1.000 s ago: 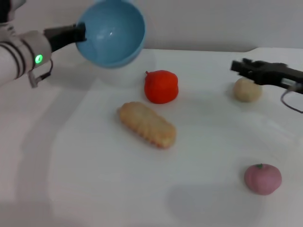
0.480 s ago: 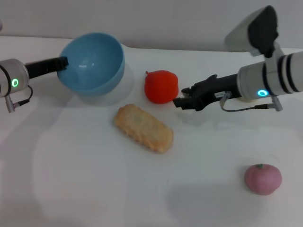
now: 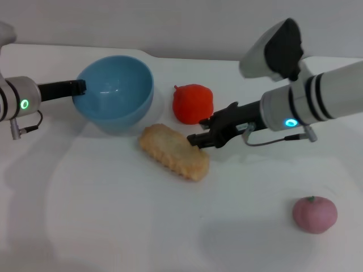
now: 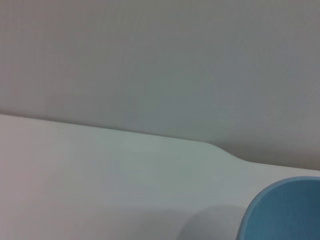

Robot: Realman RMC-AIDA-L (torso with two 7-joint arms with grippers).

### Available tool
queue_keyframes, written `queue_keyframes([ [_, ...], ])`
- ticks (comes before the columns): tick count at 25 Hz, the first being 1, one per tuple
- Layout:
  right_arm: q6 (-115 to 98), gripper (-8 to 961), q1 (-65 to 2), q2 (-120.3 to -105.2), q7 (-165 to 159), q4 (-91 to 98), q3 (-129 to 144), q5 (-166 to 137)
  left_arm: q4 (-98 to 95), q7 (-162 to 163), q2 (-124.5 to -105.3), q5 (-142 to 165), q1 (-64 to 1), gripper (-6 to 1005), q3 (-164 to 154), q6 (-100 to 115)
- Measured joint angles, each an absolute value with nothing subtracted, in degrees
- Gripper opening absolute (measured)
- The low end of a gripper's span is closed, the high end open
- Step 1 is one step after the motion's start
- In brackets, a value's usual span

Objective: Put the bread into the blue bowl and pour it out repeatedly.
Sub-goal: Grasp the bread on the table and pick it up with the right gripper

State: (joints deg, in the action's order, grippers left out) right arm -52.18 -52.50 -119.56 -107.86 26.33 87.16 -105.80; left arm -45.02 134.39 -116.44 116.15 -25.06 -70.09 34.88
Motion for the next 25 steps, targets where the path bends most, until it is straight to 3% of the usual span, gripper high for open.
queue_keyframes([
  [9, -42.35, 527, -51.73, -119.8, -107.94, 24.61, 105.48, -88.9, -45.56, 133.93, -117.15, 116.34, -25.34, 10, -70.14, 34.25],
  [25, -38.39, 520, -49.15, -119.79, -107.25, 21.38, 111.55, -76.92, -46.15, 133.86, -117.24, 116.37, -25.99, 9, -70.49, 33.83],
])
